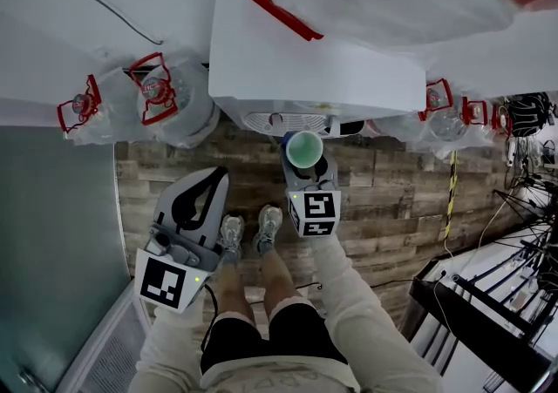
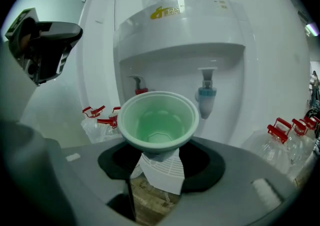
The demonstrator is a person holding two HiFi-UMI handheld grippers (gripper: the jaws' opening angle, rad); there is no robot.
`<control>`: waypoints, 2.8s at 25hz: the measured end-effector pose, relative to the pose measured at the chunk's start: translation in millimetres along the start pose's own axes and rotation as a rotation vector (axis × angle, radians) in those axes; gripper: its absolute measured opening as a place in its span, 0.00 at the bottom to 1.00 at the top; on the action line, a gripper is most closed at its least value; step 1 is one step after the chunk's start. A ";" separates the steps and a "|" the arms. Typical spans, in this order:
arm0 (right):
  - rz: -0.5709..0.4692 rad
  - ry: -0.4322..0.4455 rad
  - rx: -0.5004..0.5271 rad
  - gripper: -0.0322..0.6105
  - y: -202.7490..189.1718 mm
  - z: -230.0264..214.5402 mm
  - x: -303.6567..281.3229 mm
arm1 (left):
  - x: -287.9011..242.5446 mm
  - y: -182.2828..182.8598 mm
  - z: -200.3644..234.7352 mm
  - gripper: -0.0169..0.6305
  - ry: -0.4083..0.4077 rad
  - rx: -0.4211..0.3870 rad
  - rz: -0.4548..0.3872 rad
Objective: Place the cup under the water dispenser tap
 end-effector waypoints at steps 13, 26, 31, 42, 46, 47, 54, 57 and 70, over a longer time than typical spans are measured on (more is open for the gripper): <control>0.064 -0.102 -0.025 0.43 -48.5 -34.1 -32.2 | -2.3 -20.5 2.7 0.04 -0.020 -0.013 -0.004; 0.138 -0.122 -0.042 0.43 -80.9 -49.4 -54.8 | 0.8 -33.7 5.0 0.04 0.003 -0.013 0.007; 0.160 -0.119 -0.048 0.43 -86.9 -54.9 -61.0 | 1.9 -36.5 4.3 0.04 0.015 -0.013 0.010; 0.220 -0.105 -0.066 0.44 -100.3 -64.1 -69.0 | 1.6 -40.1 0.3 0.04 0.041 -0.014 0.022; 0.223 -0.104 -0.070 0.44 -103.1 -67.5 -71.1 | 1.8 -41.5 -0.3 0.04 0.047 -0.012 0.031; 0.220 -0.104 -0.071 0.44 -102.9 -67.9 -71.8 | 1.9 -41.9 0.1 0.04 0.047 -0.012 0.033; 0.235 -0.095 -0.040 0.48 -104.1 -68.2 -75.2 | 0.9 -45.6 0.2 0.04 0.043 -0.005 0.037; 0.239 -0.095 -0.046 0.48 -104.0 -68.6 -76.0 | 2.3 -46.2 0.6 0.04 0.037 -0.006 0.039; 0.216 -0.111 -0.135 0.54 -106.2 -59.3 -51.2 | 18.0 -39.3 -4.1 0.04 0.012 -0.012 0.032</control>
Point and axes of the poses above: the fingertips, and each gripper's own axes: x backward along the fingers, z to its left, y out of its top, the point moved 9 cm from there along x, backward along the fingers, and after that the axes turned 12 degrees about -z, right-handed, at the moved point
